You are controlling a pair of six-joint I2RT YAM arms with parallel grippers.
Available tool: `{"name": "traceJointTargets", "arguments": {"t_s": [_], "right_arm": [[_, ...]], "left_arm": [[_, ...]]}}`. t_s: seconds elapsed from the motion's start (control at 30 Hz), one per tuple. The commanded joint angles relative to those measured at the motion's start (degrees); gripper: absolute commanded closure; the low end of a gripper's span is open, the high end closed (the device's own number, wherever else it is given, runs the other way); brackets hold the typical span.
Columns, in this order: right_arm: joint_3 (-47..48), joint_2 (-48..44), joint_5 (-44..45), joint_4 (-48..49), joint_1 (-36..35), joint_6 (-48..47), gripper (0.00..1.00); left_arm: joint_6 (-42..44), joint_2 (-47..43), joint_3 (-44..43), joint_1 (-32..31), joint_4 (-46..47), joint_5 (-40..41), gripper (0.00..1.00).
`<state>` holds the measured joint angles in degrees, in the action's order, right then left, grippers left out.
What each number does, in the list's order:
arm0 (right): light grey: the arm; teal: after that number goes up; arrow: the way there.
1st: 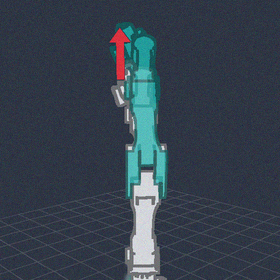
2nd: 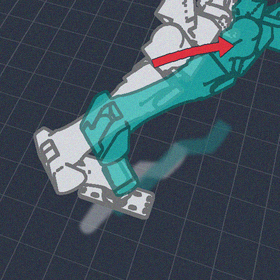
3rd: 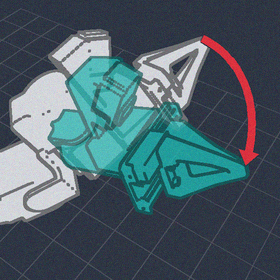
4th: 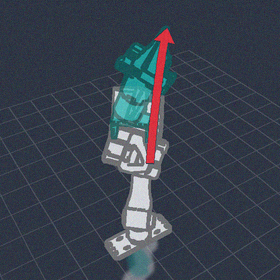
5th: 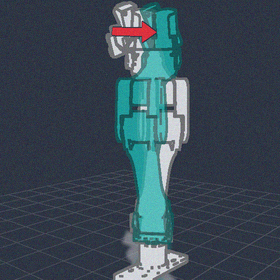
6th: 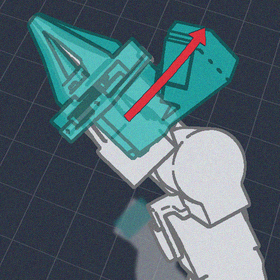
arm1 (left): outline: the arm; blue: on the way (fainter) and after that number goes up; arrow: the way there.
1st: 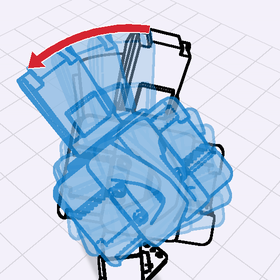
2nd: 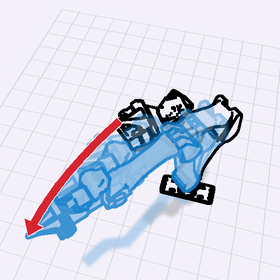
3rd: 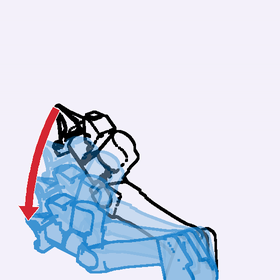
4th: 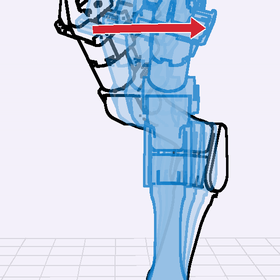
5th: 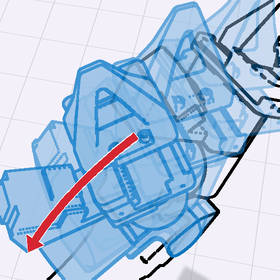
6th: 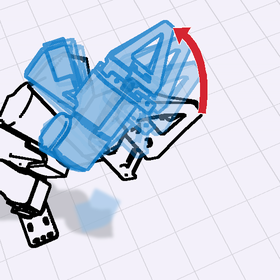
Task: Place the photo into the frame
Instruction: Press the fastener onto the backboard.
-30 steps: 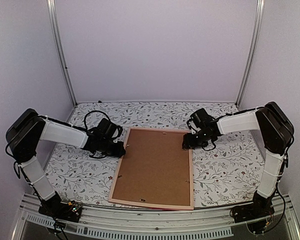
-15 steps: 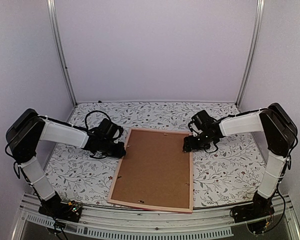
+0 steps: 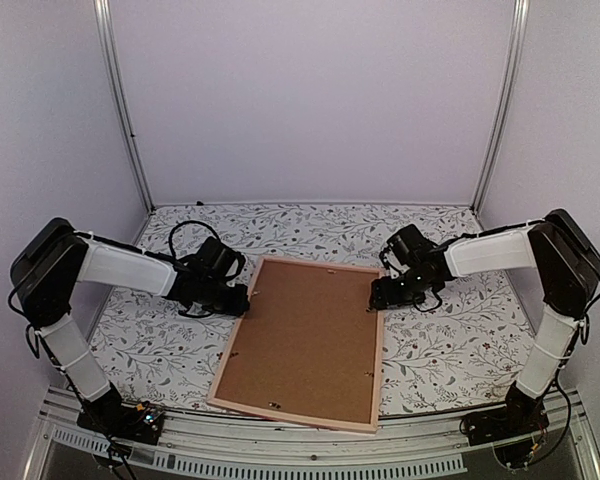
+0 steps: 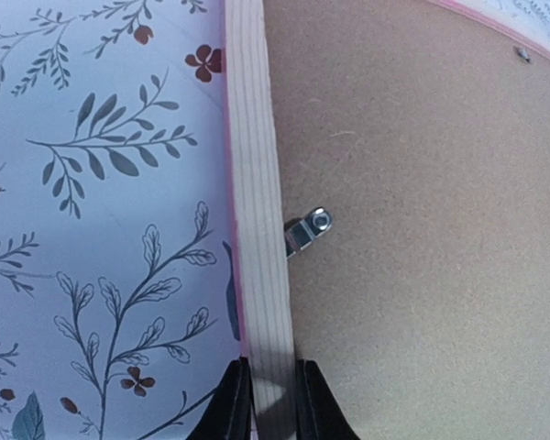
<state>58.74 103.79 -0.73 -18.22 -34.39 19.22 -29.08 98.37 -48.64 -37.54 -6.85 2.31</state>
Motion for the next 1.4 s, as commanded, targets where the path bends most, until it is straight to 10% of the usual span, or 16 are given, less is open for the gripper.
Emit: {"name": "traceJointTargets", "arguments": {"t_s": [0.0, 0.53, 1.37], "right_arm": [[-2.67, -0.25, 0.40, -7.23, -0.41, -0.33, 0.26], [-3.25, -3.07, -11.77, 0.27, -0.47, 3.96, 0.22], [-2.01, 2.41, 3.91, -4.23, -5.77, 10.88, 0.32]], "left_arm": [[0.44, -2.55, -0.84, -0.54, 0.27, 1.07, 0.86], [-0.34, -3.14, -0.69, -0.92, 0.40, 1.37, 0.84], [0.16, -3.74, -1.02, -1.43, 0.12, 1.70, 0.81]]}}
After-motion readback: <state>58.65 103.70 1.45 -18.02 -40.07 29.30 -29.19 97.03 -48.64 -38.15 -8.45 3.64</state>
